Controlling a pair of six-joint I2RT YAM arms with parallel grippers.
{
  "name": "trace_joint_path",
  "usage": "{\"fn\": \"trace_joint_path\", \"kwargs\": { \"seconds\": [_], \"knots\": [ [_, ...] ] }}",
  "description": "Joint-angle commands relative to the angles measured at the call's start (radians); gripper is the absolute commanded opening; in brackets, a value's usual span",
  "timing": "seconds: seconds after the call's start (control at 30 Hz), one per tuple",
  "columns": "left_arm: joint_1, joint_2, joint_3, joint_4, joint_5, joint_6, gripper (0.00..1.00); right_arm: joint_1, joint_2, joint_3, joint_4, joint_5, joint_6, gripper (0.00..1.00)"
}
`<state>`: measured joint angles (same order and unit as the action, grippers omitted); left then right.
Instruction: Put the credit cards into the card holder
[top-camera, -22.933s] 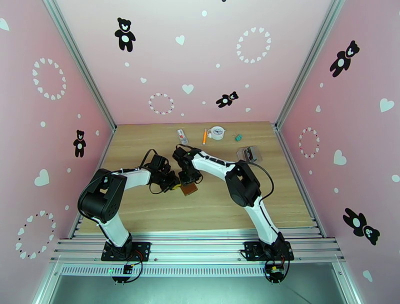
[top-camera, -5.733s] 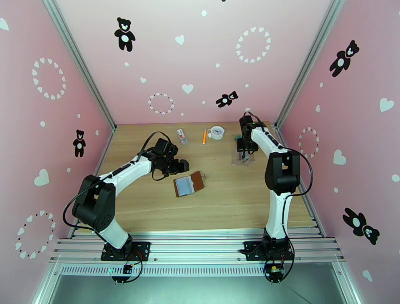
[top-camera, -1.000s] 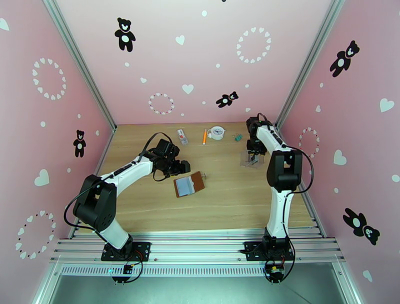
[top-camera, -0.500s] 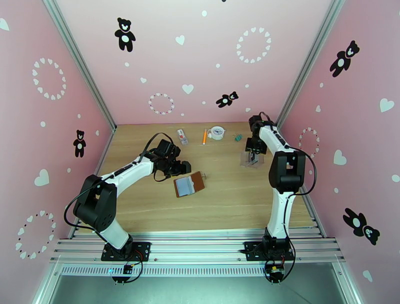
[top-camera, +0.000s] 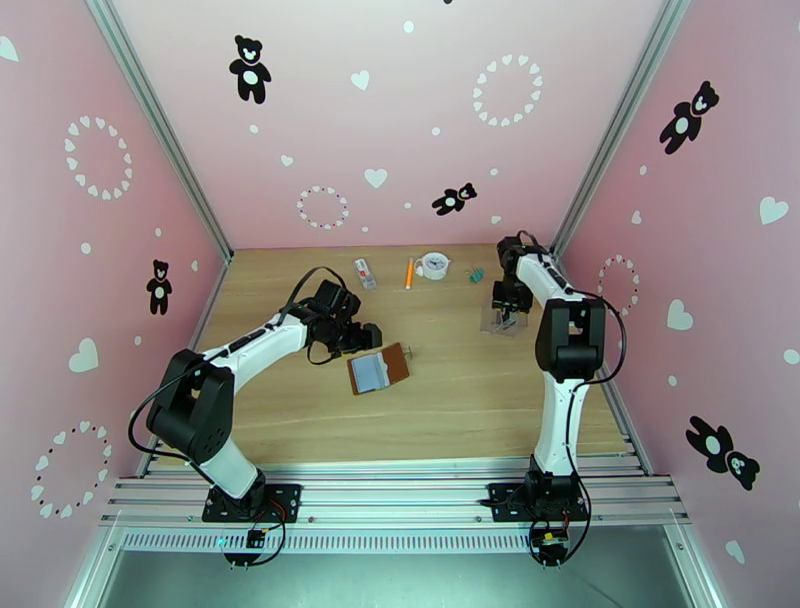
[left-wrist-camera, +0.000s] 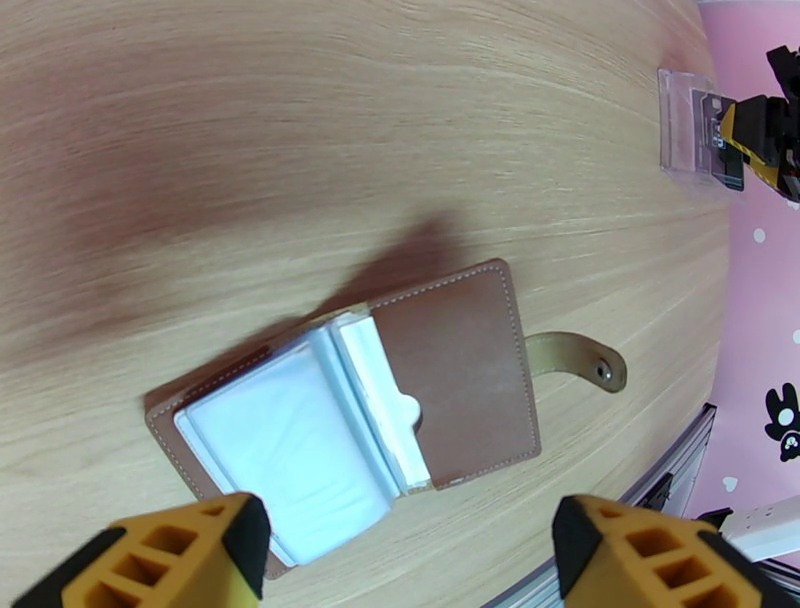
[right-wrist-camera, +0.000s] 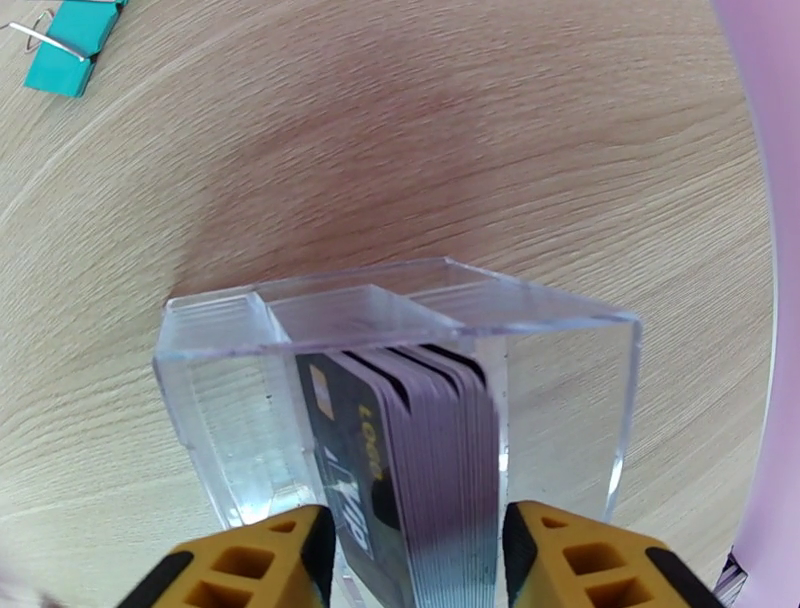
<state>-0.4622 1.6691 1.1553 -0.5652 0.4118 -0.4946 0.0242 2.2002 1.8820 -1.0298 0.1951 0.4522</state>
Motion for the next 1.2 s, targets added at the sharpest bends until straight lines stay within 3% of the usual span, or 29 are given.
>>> {"fn": "trace_joint_path", "kwargs": {
  "seconds": [0.0, 0.43, 0.67, 0.83, 0.97, 1.17],
  "knots": [
    [-0.012, -0.016, 0.000, -0.009, -0.008, -0.006, 0.80, -0.004, 0.021, 0.016, -0.026, -0.016, -0.002, 0.44],
    [-0.015, -0.003, 0.010, -0.005, -0.003, -0.002, 0.80, -0.001, 0.011, 0.063, -0.077, -0.022, -0.012, 0.19],
    [-0.016, 0.005, 0.021, -0.007, -0.001, 0.002, 0.80, -0.002, 0.022, 0.064, -0.095, -0.007, -0.018, 0.17],
    [-0.016, 0.007, 0.021, -0.012, 0.000, 0.008, 0.80, -0.002, 0.033, 0.064, -0.096, -0.007, -0.018, 0.28],
    [-0.016, 0.009, 0.023, -0.012, 0.000, 0.008, 0.80, -0.001, 0.029, 0.068, -0.090, -0.001, -0.013, 0.43],
    [-0.016, 0.015, 0.029, -0.012, 0.001, 0.010, 0.80, -0.003, 0.032, 0.075, -0.093, 0.017, -0.011, 0.49]
  ]
}}
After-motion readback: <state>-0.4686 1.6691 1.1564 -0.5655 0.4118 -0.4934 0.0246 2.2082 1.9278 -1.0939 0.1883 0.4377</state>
